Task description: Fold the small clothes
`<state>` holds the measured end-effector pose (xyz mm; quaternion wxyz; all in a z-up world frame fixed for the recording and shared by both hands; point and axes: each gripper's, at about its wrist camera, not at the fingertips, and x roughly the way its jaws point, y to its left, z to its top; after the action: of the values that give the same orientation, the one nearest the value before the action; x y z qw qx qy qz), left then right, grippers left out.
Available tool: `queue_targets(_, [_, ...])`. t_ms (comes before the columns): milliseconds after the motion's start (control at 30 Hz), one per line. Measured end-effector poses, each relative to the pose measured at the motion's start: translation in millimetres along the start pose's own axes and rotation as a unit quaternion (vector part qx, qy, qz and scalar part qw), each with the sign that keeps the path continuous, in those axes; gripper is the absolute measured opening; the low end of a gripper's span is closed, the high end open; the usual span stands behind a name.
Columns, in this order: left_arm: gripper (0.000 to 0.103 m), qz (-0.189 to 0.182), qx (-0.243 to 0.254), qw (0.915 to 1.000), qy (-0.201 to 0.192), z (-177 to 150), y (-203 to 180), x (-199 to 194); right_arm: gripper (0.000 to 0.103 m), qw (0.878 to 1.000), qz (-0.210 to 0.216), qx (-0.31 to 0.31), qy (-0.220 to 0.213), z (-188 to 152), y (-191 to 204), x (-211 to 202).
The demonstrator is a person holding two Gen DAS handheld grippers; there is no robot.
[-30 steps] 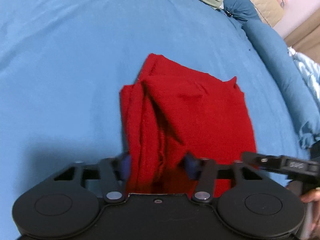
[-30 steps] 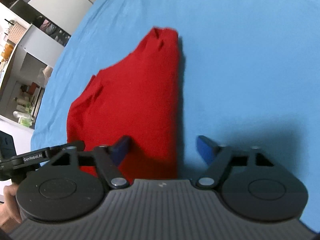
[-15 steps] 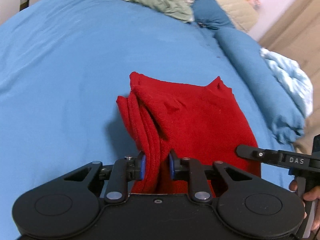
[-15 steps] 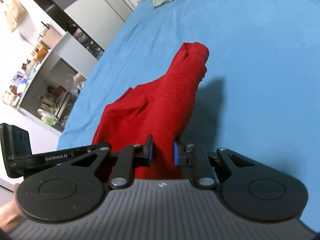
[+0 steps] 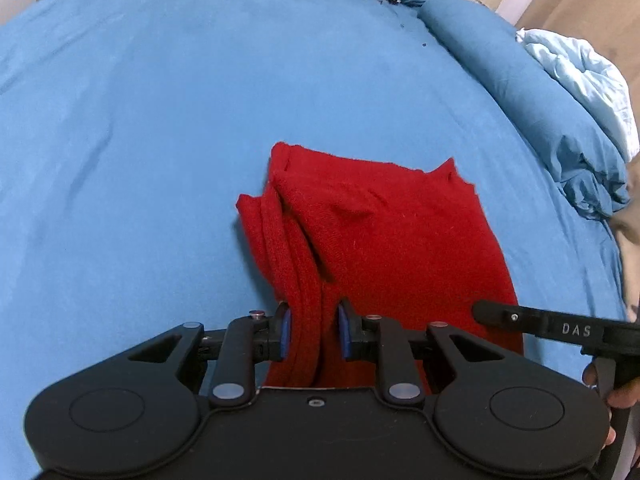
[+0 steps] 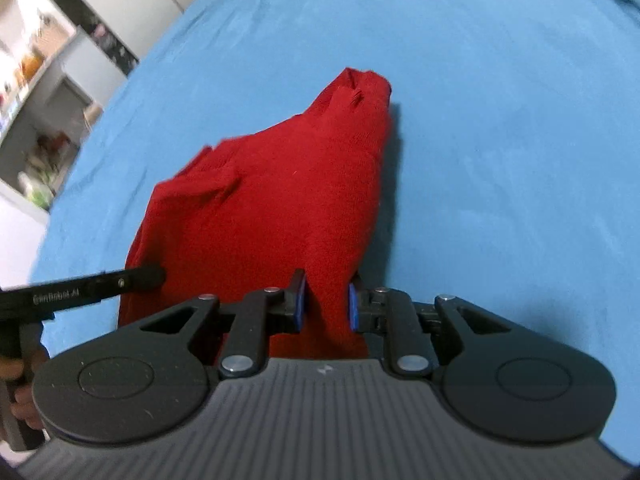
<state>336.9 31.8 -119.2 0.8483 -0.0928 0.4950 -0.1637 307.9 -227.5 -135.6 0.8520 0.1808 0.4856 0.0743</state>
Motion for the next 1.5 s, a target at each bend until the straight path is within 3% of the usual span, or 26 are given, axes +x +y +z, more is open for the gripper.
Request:
queue_targets(67, [0.038, 0.017, 0.016, 0.9997, -0.009, 0, -3, -4, 0.043, 1.000, 0.010, 0.001, 0.000, 3, -4, 0])
queue_targets(100, [0.052, 0.029, 0.024, 0.9992, -0.017, -1, -5, -7, 0.046, 1.000, 0.011, -0.004, 0.000, 3, -3, -2])
queue_targets(133, [0.061, 0.039, 0.027, 0.9985, -0.028, -4, -14, -8, 0.058, 1.000, 0.009, -0.011, -0.003, 5, -1, -6])
queue_targets(167, [0.082, 0.046, 0.028, 0.9977, -0.040, -8, -13, -13, 0.073, 1.000, 0.011, -0.021, -0.008, 6, 3, -10])
queue_targets(200, [0.089, 0.054, 0.028, 0.9967, -0.053, -10, -12, -16, 0.081, 0.999, 0.011, -0.030, -0.017, 9, 3, -15])
queue_targets(233, [0.089, 0.062, 0.029, 0.9957, -0.062, -11, -13, -16, 0.091, 0.999, 0.003, -0.040, -0.028, 9, 7, -20])
queue_targets(267, [0.089, 0.072, 0.031, 0.9949, -0.064, -13, -10, -14, 0.093, 0.998, -0.011, -0.051, -0.040, 8, 9, -26])
queue_targets(367, [0.089, 0.101, 0.046, 0.9918, -0.063, -27, -1, -1, 0.093, 0.994, -0.055, -0.076, -0.056, -3, 8, -29])
queue_targets(467, [0.090, 0.104, 0.057, 0.9901, -0.075, -37, 0, 16, 0.093, 0.987, -0.103, -0.099, -0.077, -19, 3, -17])
queue_targets(567, [0.091, 0.112, 0.072, 0.9862, -0.098, -45, -4, 26, 0.093, 0.983, -0.117, -0.110, -0.088, -34, -5, -3])
queue_targets(700, [0.088, 0.131, 0.091, 0.9795, -0.123, -53, -8, 10, 0.093, 0.980, -0.111, -0.116, -0.118, -40, -5, -4])
queue_targets(800, [0.086, 0.138, 0.099, 0.9750, -0.144, -52, -24, -15, 0.093, 0.976, -0.101, -0.125, -0.148, -43, 4, -31])
queue_targets(933, [0.088, 0.140, 0.099, 0.9698, -0.174, -49, -51, -78, 0.095, 0.968, -0.098, -0.135, -0.189, -52, 29, -96])
queue_targets(1033, [0.100, 0.135, 0.099, 0.9689, -0.183, -54, -73, -131, 0.103, 0.965, -0.100, -0.136, -0.199, -60, 50, -149])
queue_targets(1133, [0.103, 0.143, 0.096, 0.9652, -0.197, -69, -91, -176, 0.103, 0.958, -0.117, -0.137, -0.221, -76, 73, -198])
queue_targets(1267, [0.103, 0.174, 0.106, 0.9578, -0.202, -102, -107, -215, 0.103, 0.957, -0.139, -0.128, -0.218, -103, 96, -246])
queue_targets(1367, [0.103, 0.180, 0.099, 0.9593, -0.194, -130, -111, -229, 0.103, 0.960, -0.145, -0.122, -0.205, -129, 108, -268])
queue_targets(1500, [0.103, 0.166, 0.081, 0.9675, -0.172, -161, -110, -237, 0.103, 0.961, -0.162, -0.124, -0.189, -162, 118, -282])
